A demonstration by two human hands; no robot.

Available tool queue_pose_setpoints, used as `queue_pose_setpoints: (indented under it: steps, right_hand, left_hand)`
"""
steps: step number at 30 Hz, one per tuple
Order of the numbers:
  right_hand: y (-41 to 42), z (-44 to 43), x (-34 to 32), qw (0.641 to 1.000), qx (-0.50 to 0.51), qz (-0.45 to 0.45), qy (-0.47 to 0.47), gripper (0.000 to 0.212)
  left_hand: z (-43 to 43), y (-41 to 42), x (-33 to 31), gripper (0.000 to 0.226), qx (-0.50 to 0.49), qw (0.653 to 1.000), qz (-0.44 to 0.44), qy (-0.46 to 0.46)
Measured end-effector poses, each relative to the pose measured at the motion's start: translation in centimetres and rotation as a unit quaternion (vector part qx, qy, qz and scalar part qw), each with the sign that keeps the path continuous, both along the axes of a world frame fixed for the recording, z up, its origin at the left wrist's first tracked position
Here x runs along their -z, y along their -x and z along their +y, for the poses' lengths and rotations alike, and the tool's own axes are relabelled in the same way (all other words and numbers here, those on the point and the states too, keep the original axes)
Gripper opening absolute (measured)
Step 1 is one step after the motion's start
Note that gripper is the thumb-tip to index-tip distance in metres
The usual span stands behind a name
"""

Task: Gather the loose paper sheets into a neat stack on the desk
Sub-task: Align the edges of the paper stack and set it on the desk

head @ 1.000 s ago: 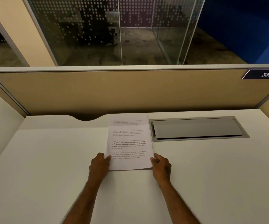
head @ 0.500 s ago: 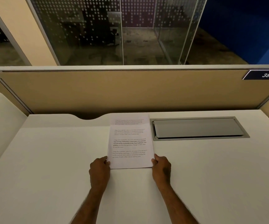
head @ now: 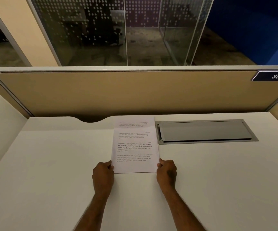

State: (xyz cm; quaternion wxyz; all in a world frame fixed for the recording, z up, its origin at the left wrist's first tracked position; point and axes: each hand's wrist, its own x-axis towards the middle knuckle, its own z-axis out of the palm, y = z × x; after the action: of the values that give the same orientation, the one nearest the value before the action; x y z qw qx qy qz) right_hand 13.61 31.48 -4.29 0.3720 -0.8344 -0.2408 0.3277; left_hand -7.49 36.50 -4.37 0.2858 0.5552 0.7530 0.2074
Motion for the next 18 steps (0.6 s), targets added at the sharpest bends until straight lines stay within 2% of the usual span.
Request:
queue_pose_setpoints:
  steps: [6,13,18]
  right_hand:
    - [0.78,0.33,-0.12,1.000,0.009,-0.021,0.009,0.032]
    - [0.97,0.29,0.02,0.998,0.045,0.047,-0.012,0.027]
    - [0.61,0.24,-0.42,0.997,0.056,0.038,-0.030,0.021]
  left_hand:
    - [-0.35,-0.22,0.08,0.028,-0.014,1.000,-0.016,0.011]
    - [-0.45,-0.39,0.25,0.033,-0.030,0.999,-0.021,0.019]
    - [-0.58,-0.08,-0.18,0.032,-0.021,0.999,-0.033,0.003]
